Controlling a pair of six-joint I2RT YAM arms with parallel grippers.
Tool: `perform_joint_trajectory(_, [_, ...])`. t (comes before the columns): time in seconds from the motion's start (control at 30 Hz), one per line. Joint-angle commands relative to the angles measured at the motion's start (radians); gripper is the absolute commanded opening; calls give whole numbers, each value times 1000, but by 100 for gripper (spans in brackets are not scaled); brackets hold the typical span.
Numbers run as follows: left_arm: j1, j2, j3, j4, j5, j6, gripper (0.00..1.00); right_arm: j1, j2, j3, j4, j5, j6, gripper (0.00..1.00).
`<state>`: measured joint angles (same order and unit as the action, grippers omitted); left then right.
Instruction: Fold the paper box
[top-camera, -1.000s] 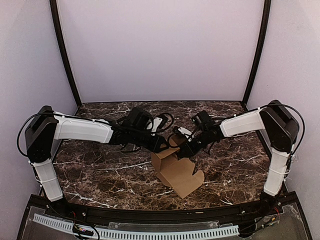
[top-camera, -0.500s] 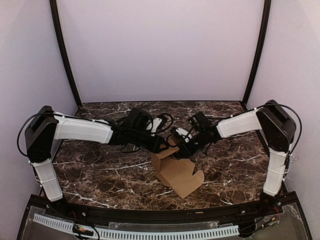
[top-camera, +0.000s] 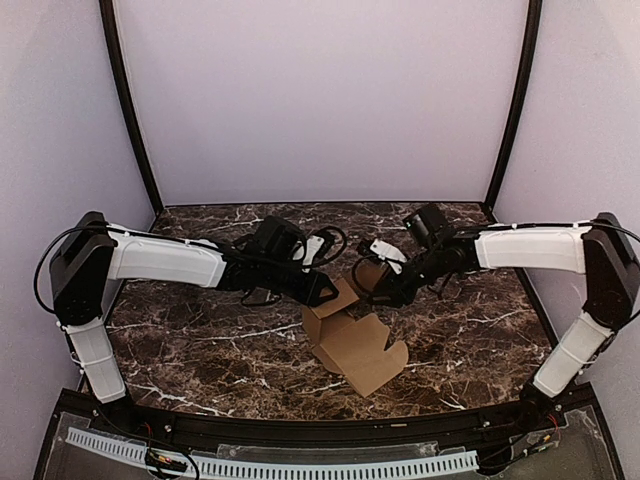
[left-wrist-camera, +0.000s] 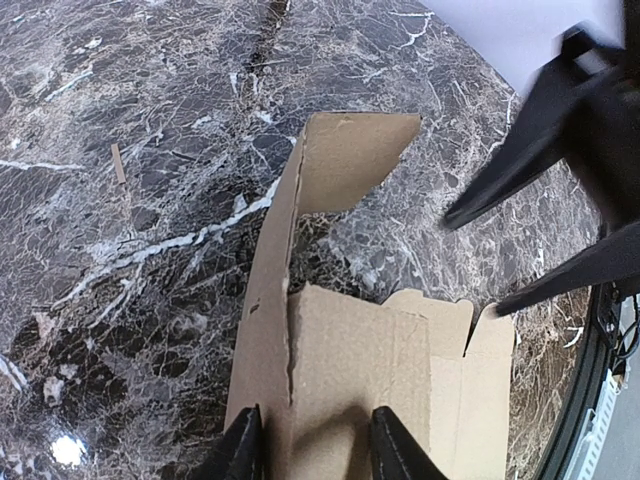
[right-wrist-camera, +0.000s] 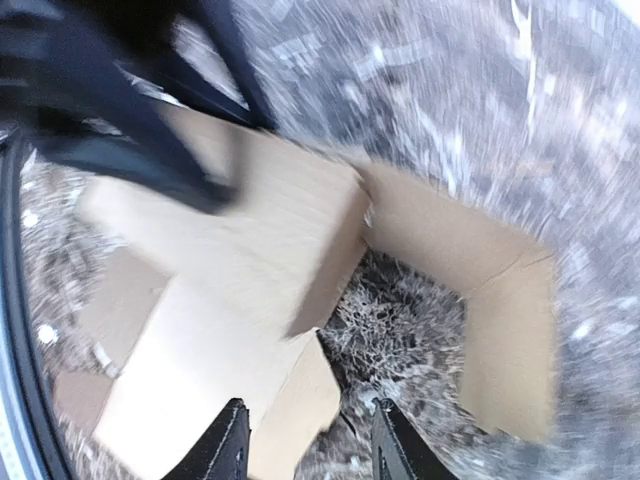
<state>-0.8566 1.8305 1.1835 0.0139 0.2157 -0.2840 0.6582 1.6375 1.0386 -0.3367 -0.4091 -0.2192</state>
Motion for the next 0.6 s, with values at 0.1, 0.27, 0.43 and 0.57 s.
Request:
perform_joint_trajectory(0.1, [-2,-16,-32,-78,-28,17,37,-155,-149,5,-136,-74,-253,40])
perform_joint_trajectory(0.27, [-2,-15,-22,-79,-15,17,37,-314,12,114,-27,-72,-239,38])
perform_joint_trajectory(0.43, [-2,-20,-15,-92,-2,17,37,-335,252,257,35,-79,-181,42])
perform_joint_trajectory(0.57, [-2,-19,-7,-99,-1,17,37,-308,344,310,26,-153,-179,45])
